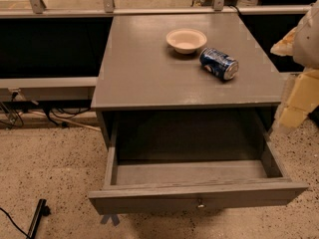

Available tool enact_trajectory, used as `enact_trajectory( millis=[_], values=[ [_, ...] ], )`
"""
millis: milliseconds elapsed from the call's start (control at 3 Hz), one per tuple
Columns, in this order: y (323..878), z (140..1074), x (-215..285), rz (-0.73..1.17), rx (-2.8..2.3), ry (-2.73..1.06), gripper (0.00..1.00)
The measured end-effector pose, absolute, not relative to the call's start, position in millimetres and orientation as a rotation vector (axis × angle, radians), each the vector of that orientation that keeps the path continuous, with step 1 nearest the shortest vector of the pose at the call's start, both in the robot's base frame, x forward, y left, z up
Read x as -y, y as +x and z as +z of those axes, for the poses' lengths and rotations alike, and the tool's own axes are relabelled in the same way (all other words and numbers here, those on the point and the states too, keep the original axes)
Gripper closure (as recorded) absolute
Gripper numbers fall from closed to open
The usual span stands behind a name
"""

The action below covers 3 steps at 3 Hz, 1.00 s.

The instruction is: Close top drawer

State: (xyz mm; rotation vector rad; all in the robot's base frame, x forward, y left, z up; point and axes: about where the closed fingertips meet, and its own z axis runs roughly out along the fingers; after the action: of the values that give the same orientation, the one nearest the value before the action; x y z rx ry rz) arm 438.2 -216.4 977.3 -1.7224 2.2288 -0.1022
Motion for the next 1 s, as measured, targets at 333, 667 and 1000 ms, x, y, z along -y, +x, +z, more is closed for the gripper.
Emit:
enact_trajectory(
  millis=[333, 667, 1000],
  values=[
    [438.2, 977.3, 216.4, -0.102, -2.229, -1.722, 0.0],
    [438.4, 970.7, 228.5, -0.127, -2.215, -1.734, 0.0],
    [424.5, 947.3, 257.8, -0.123, -2.197, -1.718, 0.0]
  ],
)
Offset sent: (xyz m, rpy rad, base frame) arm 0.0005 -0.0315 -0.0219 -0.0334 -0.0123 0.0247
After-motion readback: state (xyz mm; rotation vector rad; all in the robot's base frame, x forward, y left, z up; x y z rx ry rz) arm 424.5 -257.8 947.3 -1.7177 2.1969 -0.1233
